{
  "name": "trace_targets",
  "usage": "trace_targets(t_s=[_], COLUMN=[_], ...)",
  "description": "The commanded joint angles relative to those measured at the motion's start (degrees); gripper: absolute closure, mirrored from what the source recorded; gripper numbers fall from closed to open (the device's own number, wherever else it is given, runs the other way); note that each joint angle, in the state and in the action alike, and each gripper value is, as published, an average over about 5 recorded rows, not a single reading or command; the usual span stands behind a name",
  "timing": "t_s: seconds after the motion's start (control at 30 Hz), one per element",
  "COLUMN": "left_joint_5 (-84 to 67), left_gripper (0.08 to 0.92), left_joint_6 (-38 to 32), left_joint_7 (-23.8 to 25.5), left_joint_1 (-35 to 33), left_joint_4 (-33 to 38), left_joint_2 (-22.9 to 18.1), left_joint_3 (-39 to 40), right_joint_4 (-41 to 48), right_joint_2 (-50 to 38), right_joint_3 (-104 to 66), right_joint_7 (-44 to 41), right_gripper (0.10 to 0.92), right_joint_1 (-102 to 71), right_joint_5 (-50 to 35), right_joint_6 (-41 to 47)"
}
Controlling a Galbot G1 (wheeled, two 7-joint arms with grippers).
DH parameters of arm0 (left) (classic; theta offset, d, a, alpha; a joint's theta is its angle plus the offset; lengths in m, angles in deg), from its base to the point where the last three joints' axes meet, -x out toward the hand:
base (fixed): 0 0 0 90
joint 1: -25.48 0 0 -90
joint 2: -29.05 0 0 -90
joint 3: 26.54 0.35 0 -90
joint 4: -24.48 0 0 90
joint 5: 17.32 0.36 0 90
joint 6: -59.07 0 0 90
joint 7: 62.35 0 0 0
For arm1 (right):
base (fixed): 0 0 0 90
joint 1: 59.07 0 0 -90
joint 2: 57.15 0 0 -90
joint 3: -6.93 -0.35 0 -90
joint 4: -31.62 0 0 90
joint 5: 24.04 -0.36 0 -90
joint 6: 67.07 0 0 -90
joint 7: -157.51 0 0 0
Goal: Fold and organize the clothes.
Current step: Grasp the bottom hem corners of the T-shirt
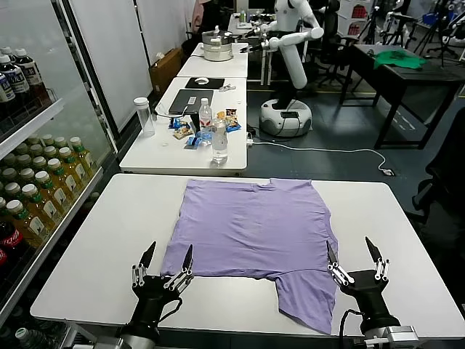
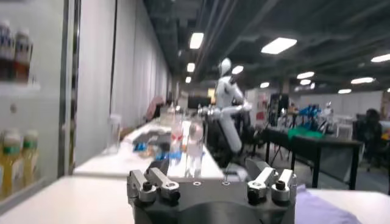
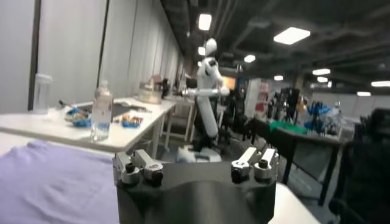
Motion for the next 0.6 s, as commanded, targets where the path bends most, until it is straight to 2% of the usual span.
trace_targets(t_s=[0.03,0.27,0.6], left_joint_5=[-6.31,-5.92,-9.95], left_gripper=[0.177,0.177,0.177], left_joint_6=[9.54,14.96,17.16], left_joint_7=[-1.94,-3.76,-6.96], left_joint_1=[3.83,8.00,14.00], left_joint_4=[-4.27,-9.88,-16.51], left_joint_2=[2.99,5.98,8.47], left_joint_3=[-1.76,-0.02,1.21], right_joint_4=[1.21,2.07,6.58], right_joint_2=[0.25,0.27,1.81], right_joint_3=[1.20,1.00,3.07], right_joint_7=[-1.01,-1.01,-1.04], right_gripper=[0.203,0.203,0.203], right_joint_1=[-1.85,-3.51,-3.08], right_joint_5=[2.05,1.82,1.92], right_joint_6=[5.29,9.18,11.57])
